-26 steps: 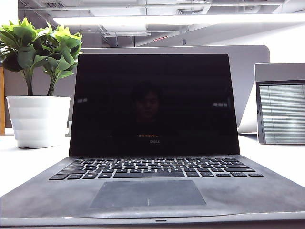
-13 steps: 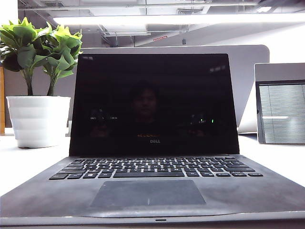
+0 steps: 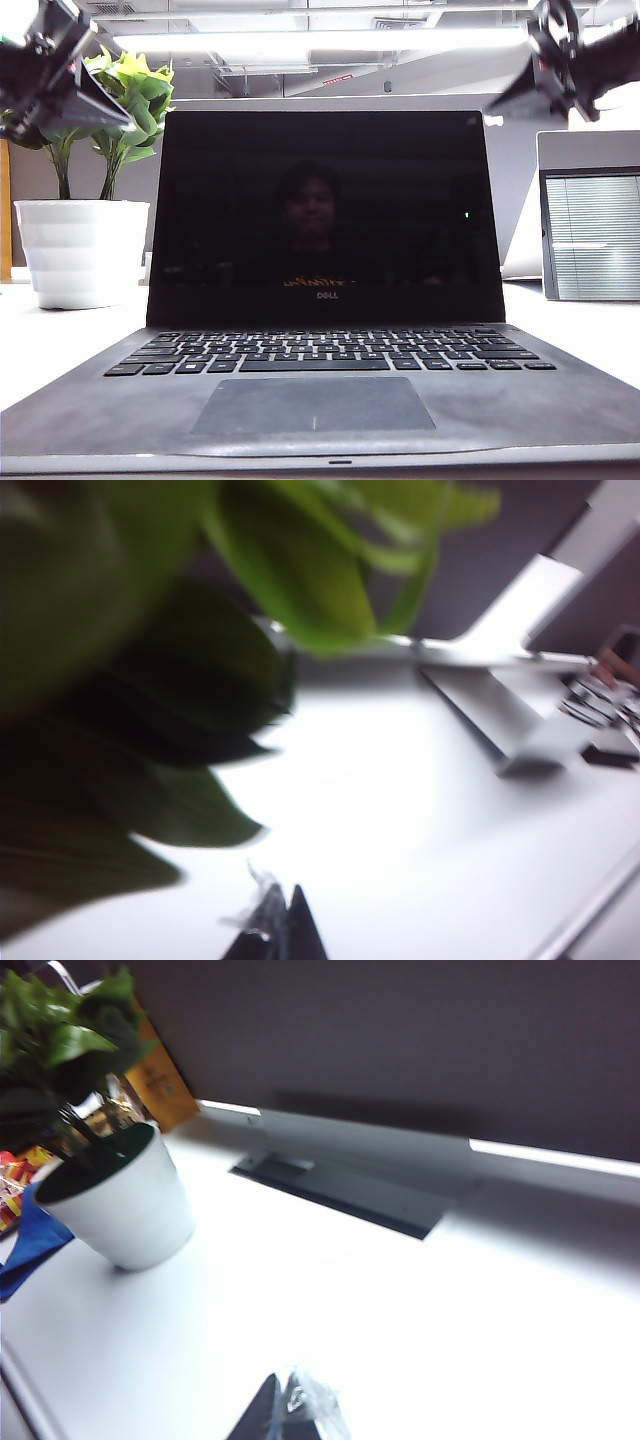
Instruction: Close the laptop lid.
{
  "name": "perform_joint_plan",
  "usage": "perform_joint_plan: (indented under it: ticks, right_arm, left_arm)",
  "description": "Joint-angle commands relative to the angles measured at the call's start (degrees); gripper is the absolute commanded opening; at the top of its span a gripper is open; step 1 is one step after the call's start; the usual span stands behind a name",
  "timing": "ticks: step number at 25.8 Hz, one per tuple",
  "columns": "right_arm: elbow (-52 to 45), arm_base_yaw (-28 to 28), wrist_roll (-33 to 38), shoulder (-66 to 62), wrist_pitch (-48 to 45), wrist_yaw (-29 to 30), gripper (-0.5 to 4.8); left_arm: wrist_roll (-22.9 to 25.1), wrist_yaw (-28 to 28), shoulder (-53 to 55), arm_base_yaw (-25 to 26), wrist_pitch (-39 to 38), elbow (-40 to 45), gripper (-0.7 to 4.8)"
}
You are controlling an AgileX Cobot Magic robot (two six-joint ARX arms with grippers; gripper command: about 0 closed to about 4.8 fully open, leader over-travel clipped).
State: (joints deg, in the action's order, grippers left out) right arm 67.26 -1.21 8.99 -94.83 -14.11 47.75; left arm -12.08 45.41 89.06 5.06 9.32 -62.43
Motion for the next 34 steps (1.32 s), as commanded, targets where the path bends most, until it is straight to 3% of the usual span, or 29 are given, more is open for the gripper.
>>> perform_joint_plan:
  ticks: [1, 5, 12, 23, 27, 34]
  right_arm:
    - [0.2, -0.1, 0.0, -2.5, -0.7, 5.0, -0.05]
    - [0.2, 0.0, 0.0, -4.2, -0.7, 8.0, -0.05]
    - [0.2, 0.4, 0.0, -4.2, -0.9, 10.5, -0.05]
    - [0.2, 0.9, 0.2, -4.2, 0.1, 13.4, -0.05]
    - [0.2, 0.9, 0.3, -4.2, 2.0, 17.1, -0.05]
    - [0.2, 0.9, 1.7, -4.2, 2.1, 21.6, -0.05]
  left_arm:
    - [0.9, 9.6, 2.1, 0.2, 1.1, -0.4, -0.05]
    - [1.2, 10.8, 4.4, 0.0, 1.2, -0.4, -0.05]
    - [1.1, 17.9, 6.1, -2.3, 2.7, -0.4, -0.05]
    - [0.9, 20.1, 6.1, -4.0, 1.9, -0.4, -0.05]
    - [0.8, 20.4, 6.1, -3.9, 2.0, -0.4, -0.05]
    - [-3.8, 25.8, 6.1, -3.1, 1.9, -0.4, -0.05]
